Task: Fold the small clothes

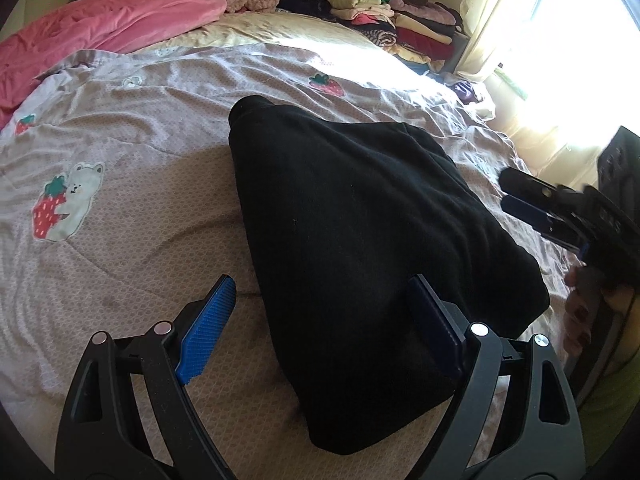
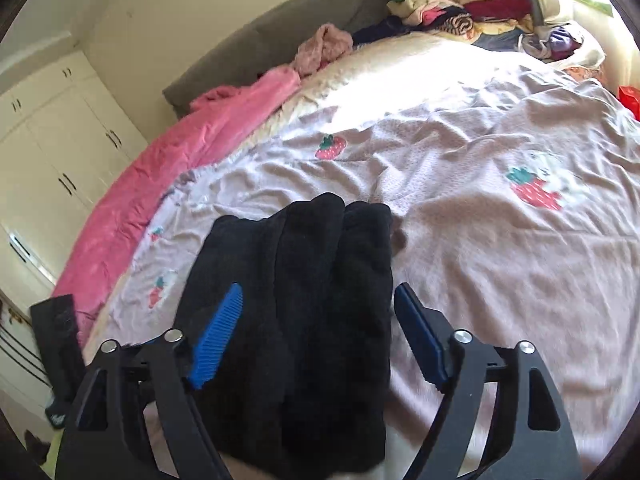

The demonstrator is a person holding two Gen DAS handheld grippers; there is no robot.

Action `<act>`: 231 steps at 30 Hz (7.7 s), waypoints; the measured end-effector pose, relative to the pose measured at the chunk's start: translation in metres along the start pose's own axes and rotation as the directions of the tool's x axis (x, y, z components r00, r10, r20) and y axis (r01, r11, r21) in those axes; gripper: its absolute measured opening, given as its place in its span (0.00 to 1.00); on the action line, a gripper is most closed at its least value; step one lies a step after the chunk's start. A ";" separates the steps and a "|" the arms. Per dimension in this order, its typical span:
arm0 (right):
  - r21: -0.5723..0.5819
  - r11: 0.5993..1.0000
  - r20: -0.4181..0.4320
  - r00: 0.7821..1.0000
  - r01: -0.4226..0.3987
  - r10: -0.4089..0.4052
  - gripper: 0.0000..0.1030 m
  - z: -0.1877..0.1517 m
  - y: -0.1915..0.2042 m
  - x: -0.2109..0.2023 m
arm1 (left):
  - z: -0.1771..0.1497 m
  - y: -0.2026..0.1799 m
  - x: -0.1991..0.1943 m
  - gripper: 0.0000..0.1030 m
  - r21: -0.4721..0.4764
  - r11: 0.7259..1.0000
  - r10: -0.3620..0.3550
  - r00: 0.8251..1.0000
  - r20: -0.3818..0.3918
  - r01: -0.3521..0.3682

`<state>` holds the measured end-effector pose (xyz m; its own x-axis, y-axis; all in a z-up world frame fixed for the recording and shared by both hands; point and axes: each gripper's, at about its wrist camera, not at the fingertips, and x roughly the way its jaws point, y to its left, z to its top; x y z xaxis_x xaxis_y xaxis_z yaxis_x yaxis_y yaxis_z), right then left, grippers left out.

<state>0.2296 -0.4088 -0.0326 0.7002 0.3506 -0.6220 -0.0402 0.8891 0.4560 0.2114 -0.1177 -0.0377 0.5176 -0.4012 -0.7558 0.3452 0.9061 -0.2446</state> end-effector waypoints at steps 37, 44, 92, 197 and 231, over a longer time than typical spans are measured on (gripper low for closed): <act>-0.240 0.970 0.009 0.999 -0.047 0.051 0.09 0.035 0.042 0.035 | -0.004 -0.001 -0.007 0.78 -0.004 1.000 0.000 0.999 0.040 0.000; -0.114 0.993 -0.071 0.997 0.004 -0.012 0.28 0.016 -0.006 0.057 | -0.011 -0.001 0.004 0.78 0.003 1.000 -0.011 1.000 0.008 0.011; -0.174 0.977 0.036 0.993 0.120 -0.115 0.85 -0.076 0.027 -0.056 | -0.034 -0.004 -0.031 0.91 0.011 1.000 0.012 1.000 0.009 -0.012; -0.247 0.936 0.079 0.968 0.250 -0.238 0.96 -0.181 0.073 -0.104 | -0.118 -0.001 -0.102 0.91 -0.006 0.969 0.249 0.968 0.036 -0.249; -0.239 0.919 0.105 0.949 0.314 -0.297 0.96 -0.179 0.071 -0.106 | -0.120 0.015 -0.098 0.91 -0.036 0.958 0.284 0.959 -0.015 -0.284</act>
<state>0.0243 -0.3302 -0.0482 0.7510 0.0380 -0.6592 0.0125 0.9973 0.0718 0.0717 -0.0490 -0.0407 0.5821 -0.1256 -0.8033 0.1559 0.9869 -0.0413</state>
